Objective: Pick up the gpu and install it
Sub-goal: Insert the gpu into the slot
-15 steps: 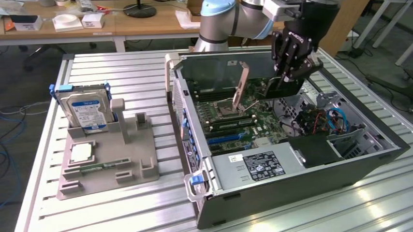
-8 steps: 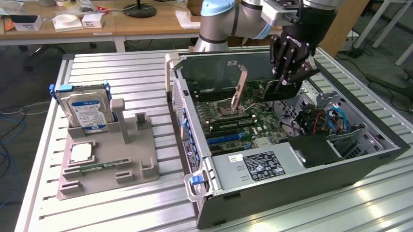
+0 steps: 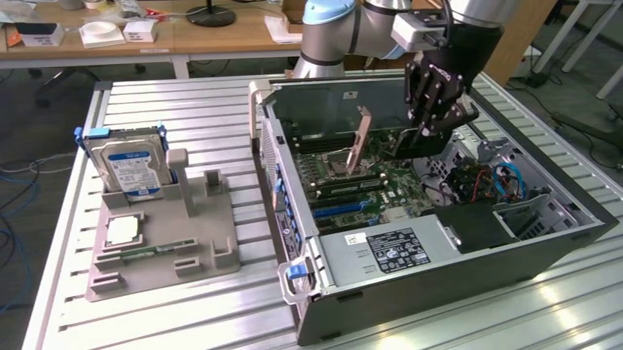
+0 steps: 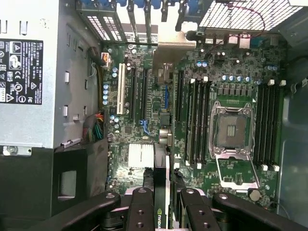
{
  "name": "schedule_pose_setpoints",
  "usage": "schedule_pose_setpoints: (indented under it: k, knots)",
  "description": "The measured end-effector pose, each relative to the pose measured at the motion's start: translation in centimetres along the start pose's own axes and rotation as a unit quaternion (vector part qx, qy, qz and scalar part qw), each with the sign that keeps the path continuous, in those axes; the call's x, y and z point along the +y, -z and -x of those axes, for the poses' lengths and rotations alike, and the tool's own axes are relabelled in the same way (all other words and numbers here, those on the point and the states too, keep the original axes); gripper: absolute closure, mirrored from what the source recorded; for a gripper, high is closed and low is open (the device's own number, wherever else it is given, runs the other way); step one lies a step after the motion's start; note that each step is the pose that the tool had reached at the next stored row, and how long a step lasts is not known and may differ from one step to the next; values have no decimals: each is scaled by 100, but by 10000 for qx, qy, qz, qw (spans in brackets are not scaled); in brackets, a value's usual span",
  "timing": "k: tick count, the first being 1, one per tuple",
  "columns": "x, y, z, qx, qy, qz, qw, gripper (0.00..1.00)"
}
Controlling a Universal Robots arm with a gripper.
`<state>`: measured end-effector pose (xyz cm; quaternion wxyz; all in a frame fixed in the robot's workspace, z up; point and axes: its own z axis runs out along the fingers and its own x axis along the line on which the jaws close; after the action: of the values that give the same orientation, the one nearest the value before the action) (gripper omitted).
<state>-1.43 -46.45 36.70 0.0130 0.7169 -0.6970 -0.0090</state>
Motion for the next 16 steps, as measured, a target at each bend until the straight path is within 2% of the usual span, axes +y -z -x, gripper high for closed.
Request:
schedule_pose_setpoints:
  k: [8, 11, 16]
  knots:
    - [-2, -144, 14, 14, -5, -4, 10000, 74]
    - [-3, -152, 15, 42, -9, -9, 10000, 74]
    - [-1, -152, 15, 42, -10, -9, 10000, 74]
